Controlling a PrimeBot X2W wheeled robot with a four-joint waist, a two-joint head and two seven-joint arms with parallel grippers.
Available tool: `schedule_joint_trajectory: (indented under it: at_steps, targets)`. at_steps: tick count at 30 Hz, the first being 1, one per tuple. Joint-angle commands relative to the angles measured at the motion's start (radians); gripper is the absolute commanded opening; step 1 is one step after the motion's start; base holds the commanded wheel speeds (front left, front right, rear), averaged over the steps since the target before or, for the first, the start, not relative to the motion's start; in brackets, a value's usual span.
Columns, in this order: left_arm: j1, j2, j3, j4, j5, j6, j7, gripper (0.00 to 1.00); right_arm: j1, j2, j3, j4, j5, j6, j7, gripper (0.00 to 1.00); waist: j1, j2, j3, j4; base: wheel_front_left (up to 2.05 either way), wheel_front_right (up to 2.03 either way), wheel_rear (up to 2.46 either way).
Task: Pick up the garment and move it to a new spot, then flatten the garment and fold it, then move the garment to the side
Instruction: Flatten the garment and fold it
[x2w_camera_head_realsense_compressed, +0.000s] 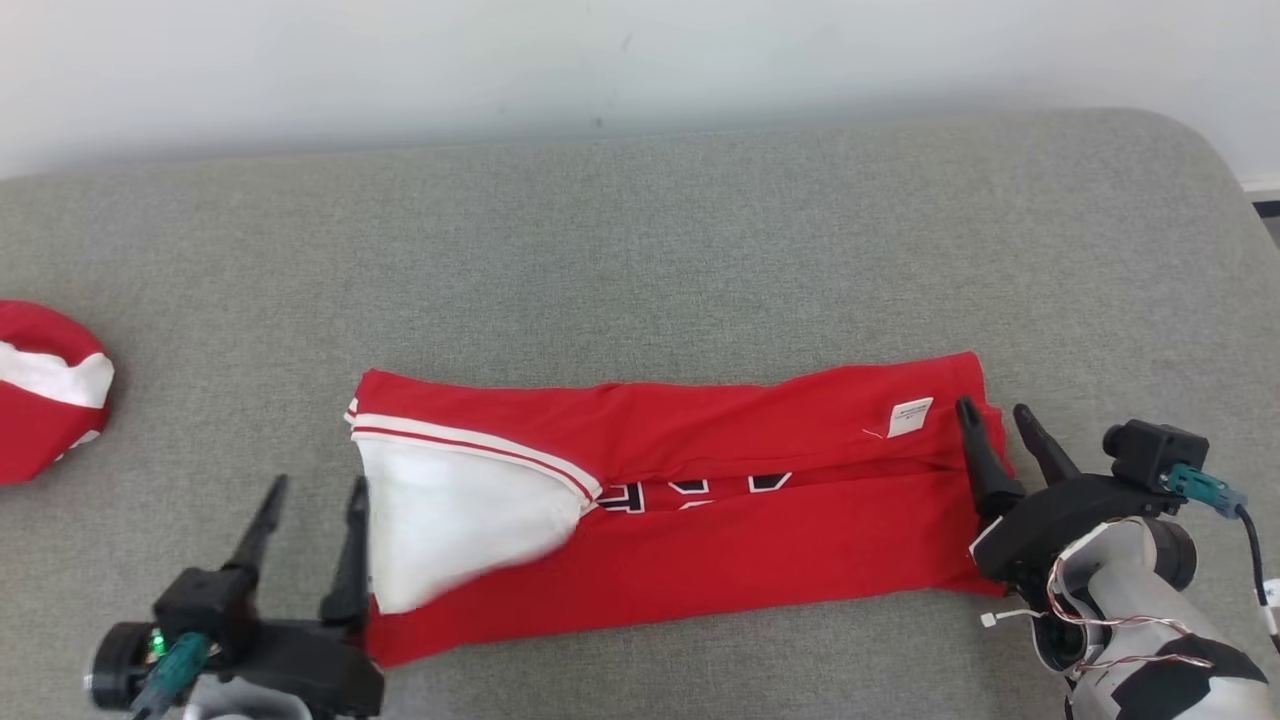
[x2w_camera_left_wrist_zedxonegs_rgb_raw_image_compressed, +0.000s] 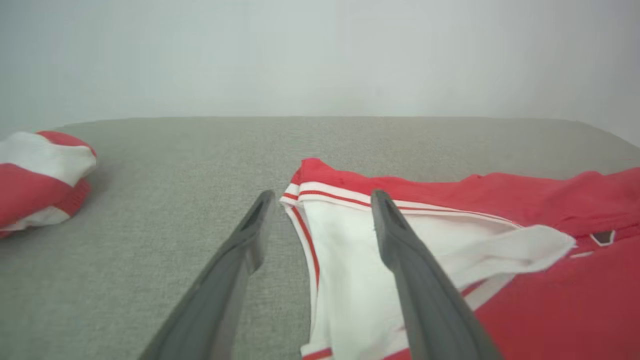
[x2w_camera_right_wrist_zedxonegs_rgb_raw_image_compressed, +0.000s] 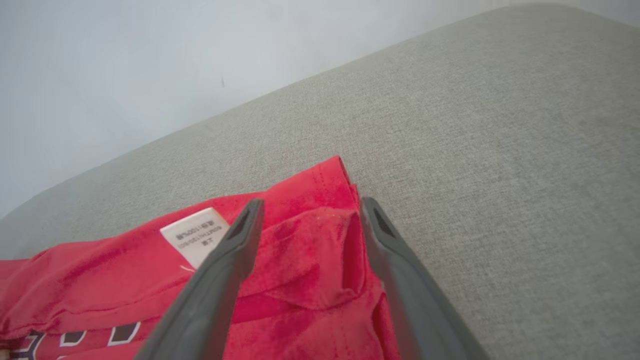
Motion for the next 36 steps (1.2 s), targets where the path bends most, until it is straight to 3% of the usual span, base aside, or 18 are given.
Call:
schedule_joint_trajectory:
  at_steps: [1,4,7,15,22,23,25,36]
  targets:
    - [0.032,-0.013,0.057,-0.03,0.059,0.022,-0.003,1.0,0.027,-0.001,-0.021,-0.019,-0.002,0.001,-0.004,1.0,0.0001,0.0,-0.007,0.0,0.0,0.0,0.0]
    - [0.089,-0.058,0.157,-0.143,0.185,0.063,-0.003,1.0,0.039,0.003,-0.044,-0.013,-0.021,0.001,-0.004,1.0,0.0001,0.0,-0.014,0.004,0.0,0.0,0.0]
    - [0.144,-0.098,0.209,-0.216,0.257,0.078,-0.003,1.0,0.029,0.017,-0.045,0.02,-0.036,0.001,-0.004,1.0,0.0001,0.0,-0.015,0.008,0.0,0.0,0.0]
    - [0.249,-0.166,0.281,-0.238,0.313,0.084,-0.003,1.0,-0.02,0.053,-0.039,0.174,-0.074,0.001,-0.003,1.0,0.0001,0.0,-0.025,0.023,0.0,0.0,0.0]
    - [0.291,-0.189,0.315,-0.196,0.318,0.066,-0.003,1.0,-0.017,0.099,-0.012,0.285,-0.063,0.001,0.027,1.0,0.0001,0.0,-0.049,0.045,0.0,0.0,0.0]
    - [0.294,-0.19,0.316,-0.195,0.319,0.062,-0.003,1.0,-0.018,0.1,-0.009,0.289,-0.059,0.001,0.026,0.8,0.0001,0.0,-0.051,0.047,0.0,0.0,0.0]
    - [0.302,-0.193,0.317,-0.19,0.321,0.06,-0.003,1.0,-0.021,0.101,-0.002,0.292,-0.05,0.001,0.023,0.0,0.0001,0.0,-0.054,0.048,0.0,0.0,0.0]
    - [0.32,-0.196,0.313,-0.183,0.318,0.06,-0.003,1.0,-0.04,0.026,-0.029,0.299,-0.018,0.001,-0.004,0.0,0.0001,0.0,-0.087,0.039,0.0,0.0,0.0]
